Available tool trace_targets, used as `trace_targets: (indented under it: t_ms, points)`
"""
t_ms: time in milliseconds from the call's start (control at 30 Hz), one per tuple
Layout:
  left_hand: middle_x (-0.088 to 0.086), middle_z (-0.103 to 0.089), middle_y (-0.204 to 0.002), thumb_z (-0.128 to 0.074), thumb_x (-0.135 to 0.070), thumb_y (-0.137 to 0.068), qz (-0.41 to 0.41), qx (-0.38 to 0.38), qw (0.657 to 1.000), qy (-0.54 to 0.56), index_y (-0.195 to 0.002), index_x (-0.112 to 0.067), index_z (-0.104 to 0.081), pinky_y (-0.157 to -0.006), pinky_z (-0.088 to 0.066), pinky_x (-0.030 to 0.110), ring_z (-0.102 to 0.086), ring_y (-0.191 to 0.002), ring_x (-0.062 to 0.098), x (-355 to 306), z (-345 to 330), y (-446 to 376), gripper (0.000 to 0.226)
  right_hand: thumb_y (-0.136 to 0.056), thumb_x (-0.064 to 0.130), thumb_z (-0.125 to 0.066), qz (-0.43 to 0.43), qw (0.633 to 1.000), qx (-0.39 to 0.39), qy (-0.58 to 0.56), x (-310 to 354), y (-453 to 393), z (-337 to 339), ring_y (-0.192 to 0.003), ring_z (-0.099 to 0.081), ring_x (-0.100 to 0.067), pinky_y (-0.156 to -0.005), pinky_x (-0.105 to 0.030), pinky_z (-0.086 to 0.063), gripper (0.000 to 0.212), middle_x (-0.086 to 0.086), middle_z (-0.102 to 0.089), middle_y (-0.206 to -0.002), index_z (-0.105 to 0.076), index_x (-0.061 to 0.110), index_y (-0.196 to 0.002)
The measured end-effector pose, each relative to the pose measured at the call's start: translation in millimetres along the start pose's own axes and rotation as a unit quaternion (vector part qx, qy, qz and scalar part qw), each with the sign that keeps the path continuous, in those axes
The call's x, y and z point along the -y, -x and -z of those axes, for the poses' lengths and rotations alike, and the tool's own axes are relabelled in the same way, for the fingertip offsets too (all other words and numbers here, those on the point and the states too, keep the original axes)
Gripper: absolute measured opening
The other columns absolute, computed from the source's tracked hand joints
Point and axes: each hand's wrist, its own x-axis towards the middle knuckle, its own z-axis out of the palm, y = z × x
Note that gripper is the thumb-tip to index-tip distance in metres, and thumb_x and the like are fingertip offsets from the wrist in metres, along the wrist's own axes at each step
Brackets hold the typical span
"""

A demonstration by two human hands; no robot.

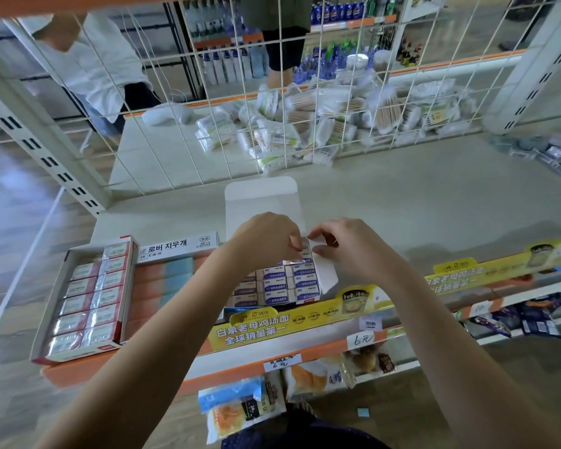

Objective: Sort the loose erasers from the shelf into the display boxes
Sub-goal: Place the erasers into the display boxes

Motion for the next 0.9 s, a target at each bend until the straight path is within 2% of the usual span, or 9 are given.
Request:
trace_targets:
  t_ms: [67, 133, 233, 367, 433, 533, 667, 800, 900]
  points:
    - [-0.010, -0.063, -0.096, -0.063, -0.031, -0.085, -0.002, 0.005, 0.999, 0.033, -0.102, -0.023, -0.069, -0.071, -0.036, 0.019, -0.054, -0.088, 0.007, 4.8, 4.2, -0.6, 0.020, -0.089, 0.020, -0.060, 0.003, 1.000, 0.001, -0.013, -0.1, 1.1, 0.9, -0.082, -0.048, -0.005, -0.066, -0.015, -0.032, 0.025, 0.002, -0.063, -0.104, -0.063, 0.016, -0.114]
    - [-0.008, -0.065, -0.099, -0.063, -0.032, -0.086, -0.005, 0.006, 0.998, 0.064, -0.107, -0.023, -0.069, -0.070, -0.036, 0.017, -0.054, -0.087, 0.006, 8.6, 7.1, -0.5, 0.023, -0.090, 0.021, -0.060, 0.006, 1.000, 0.002, -0.025, 0.1, 2.5, 1.6, -0.082, -0.050, -0.005, -0.062, -0.012, -0.036, 0.025, 0.002, -0.064, -0.105, -0.064, 0.016, -0.114]
    - [-0.006, -0.065, -0.108, -0.058, -0.031, -0.090, -0.019, 0.018, 0.997, 0.066, -0.114, -0.022, -0.067, -0.075, -0.037, 0.018, -0.052, -0.088, 0.003, 11.3, 7.7, -1.8, 0.027, -0.091, 0.023, -0.057, 0.009, 0.999, 0.004, -0.037, 1.3, 3.6, 2.9, -0.083, -0.053, -0.005, -0.067, -0.011, -0.040, 0.024, 0.001, -0.065, -0.106, -0.065, 0.015, -0.113]
    - [-0.007, -0.067, -0.108, -0.059, -0.028, -0.089, -0.021, 0.013, 0.997, 0.078, -0.109, -0.023, -0.069, -0.070, -0.034, 0.008, -0.052, -0.085, 0.001, 11.5, 6.9, -4.0, 0.023, -0.094, 0.020, -0.053, 0.010, 0.999, 0.006, -0.037, 1.9, 3.8, 5.3, -0.087, -0.057, -0.007, -0.072, -0.014, -0.042, 0.025, -0.001, -0.066, -0.109, -0.064, 0.015, -0.115]
    - [-0.007, -0.067, -0.108, -0.059, -0.027, -0.089, -0.023, 0.011, 0.998, 0.066, -0.110, -0.023, -0.069, -0.069, -0.034, 0.011, -0.052, -0.086, 0.001, 9.9, 7.5, -3.6, 0.023, -0.093, 0.019, -0.053, 0.002, 0.999, 0.006, -0.043, 1.5, 3.2, 5.4, -0.095, -0.059, -0.009, -0.078, -0.014, -0.042, 0.028, -0.001, -0.066, -0.112, -0.062, 0.015, -0.119]
    - [-0.008, -0.067, -0.111, -0.057, -0.027, -0.090, -0.030, 0.014, 0.998, 0.044, -0.112, -0.022, -0.069, -0.078, -0.032, 0.016, -0.053, -0.091, 0.002, 5.3, 7.9, -2.6, 0.025, -0.092, 0.016, -0.055, -0.007, 0.999, 0.004, -0.051, -0.2, 1.3, 4.1, -0.102, -0.059, -0.010, -0.082, -0.013, -0.041, 0.031, -0.001, -0.065, -0.116, -0.059, 0.015, -0.123]
    - [-0.006, -0.066, -0.113, -0.055, -0.028, -0.092, -0.022, 0.014, 1.000, 0.009, -0.113, -0.023, -0.068, -0.085, -0.038, 0.021, -0.057, -0.102, 0.012, 0.4, 5.3, -3.4, 0.026, -0.092, 0.015, -0.055, -0.006, 0.999, 0.006, -0.052, -1.8, 1.2, 2.7, -0.102, -0.060, -0.010, -0.084, -0.015, -0.042, 0.032, -0.001, -0.065, -0.116, -0.059, 0.015, -0.123]
    - [-0.003, -0.064, -0.114, -0.050, -0.031, -0.094, -0.010, 0.016, 1.000, -0.019, -0.113, -0.022, -0.068, -0.092, -0.043, 0.031, -0.055, -0.105, 0.016, -2.1, 6.2, -1.4, 0.028, -0.092, 0.015, -0.055, -0.005, 0.999, 0.003, -0.046, -3.6, 1.6, 1.9, -0.095, -0.058, -0.007, -0.079, -0.012, -0.039, 0.031, -0.001, -0.065, -0.113, -0.060, 0.015, -0.122]
    - [0.000, -0.064, -0.110, -0.046, -0.033, -0.095, -0.005, 0.018, 0.999, -0.043, -0.110, -0.017, -0.068, -0.090, -0.044, 0.033, -0.055, -0.103, 0.018, -4.5, 6.1, -0.8, 0.032, -0.092, 0.015, -0.056, -0.004, 0.999, 0.002, -0.045, -4.3, 0.9, 0.8, -0.094, -0.056, -0.005, -0.078, -0.012, -0.038, 0.031, -0.001, -0.065, -0.114, -0.060, 0.016, -0.122]
